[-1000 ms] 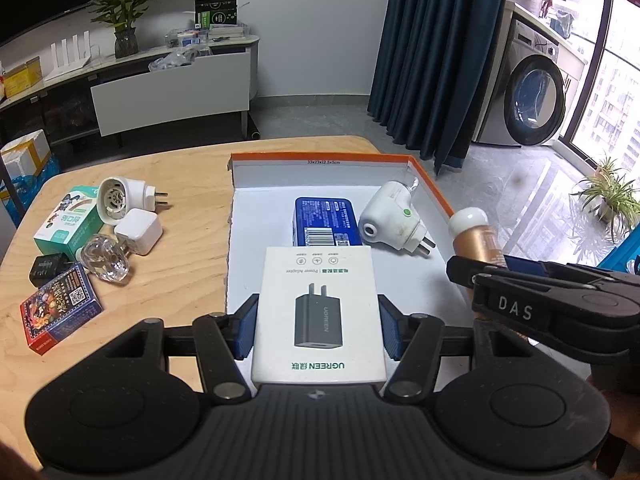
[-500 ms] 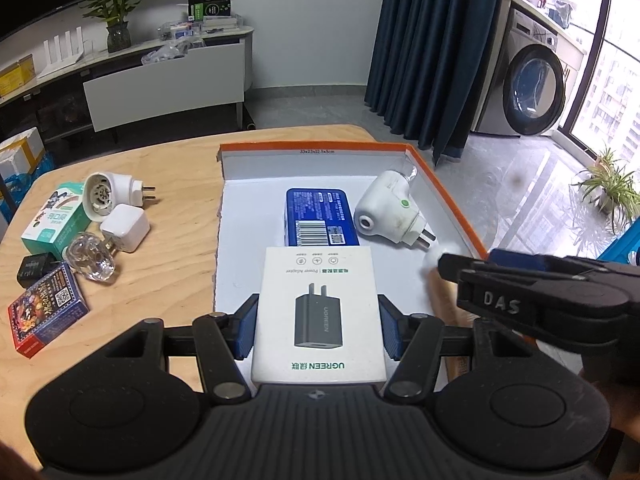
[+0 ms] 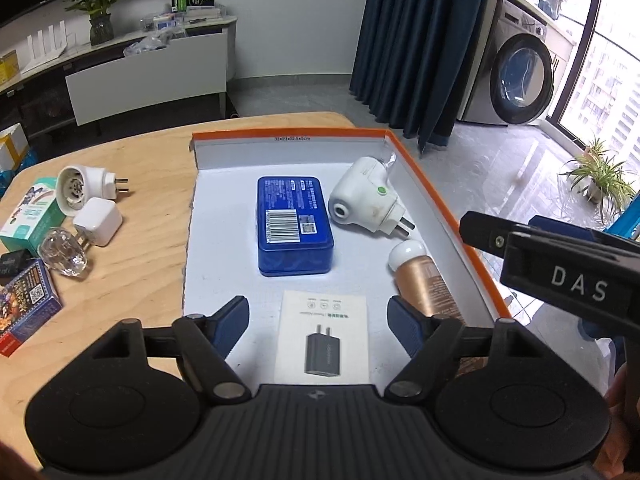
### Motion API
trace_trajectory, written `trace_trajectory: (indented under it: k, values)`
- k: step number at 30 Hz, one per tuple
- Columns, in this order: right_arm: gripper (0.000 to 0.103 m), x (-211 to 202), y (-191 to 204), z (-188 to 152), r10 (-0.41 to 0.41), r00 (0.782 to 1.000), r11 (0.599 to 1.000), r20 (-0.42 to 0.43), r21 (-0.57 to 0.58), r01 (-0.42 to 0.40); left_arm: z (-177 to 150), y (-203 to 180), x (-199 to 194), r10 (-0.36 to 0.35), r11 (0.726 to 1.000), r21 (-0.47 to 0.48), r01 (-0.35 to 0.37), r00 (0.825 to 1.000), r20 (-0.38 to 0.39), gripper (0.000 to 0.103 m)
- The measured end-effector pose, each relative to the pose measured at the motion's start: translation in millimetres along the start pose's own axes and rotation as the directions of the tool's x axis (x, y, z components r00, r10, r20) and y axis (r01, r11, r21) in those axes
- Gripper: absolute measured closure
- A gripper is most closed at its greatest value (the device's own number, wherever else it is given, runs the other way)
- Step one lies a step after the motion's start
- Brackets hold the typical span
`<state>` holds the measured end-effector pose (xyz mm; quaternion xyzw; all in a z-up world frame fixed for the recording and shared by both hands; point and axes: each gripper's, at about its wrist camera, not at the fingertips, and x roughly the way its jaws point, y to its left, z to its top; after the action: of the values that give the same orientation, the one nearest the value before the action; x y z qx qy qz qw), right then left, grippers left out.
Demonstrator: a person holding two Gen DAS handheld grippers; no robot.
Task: Organize rigid objects
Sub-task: 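Lower the bronze tube into the box with the right tool while the left releases the charger box, then move both open tools away from the box toward the loose items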
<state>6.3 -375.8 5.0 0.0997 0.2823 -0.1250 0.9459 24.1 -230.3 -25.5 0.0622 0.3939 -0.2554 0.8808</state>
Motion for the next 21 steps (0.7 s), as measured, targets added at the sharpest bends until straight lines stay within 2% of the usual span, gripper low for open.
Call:
trace_trajectory:
  k: [9, 21]
  values:
    - [0.022, -15, 18, -2, 0.035, 0.999, 0.999, -0.001, -0.023, -0.035, -1, 25, -26, 0.058, 0.997, -0.051, -0.055, 0.997, 0.044, 0.021]
    - [0.020, -15, 87, -7, 0.157, 0.987, 0.982, -0.040, -0.105, -0.160, -20, 88, -60, 0.157, 0.980, -0.135, -0.149, 0.986, 0.052, 0.020]
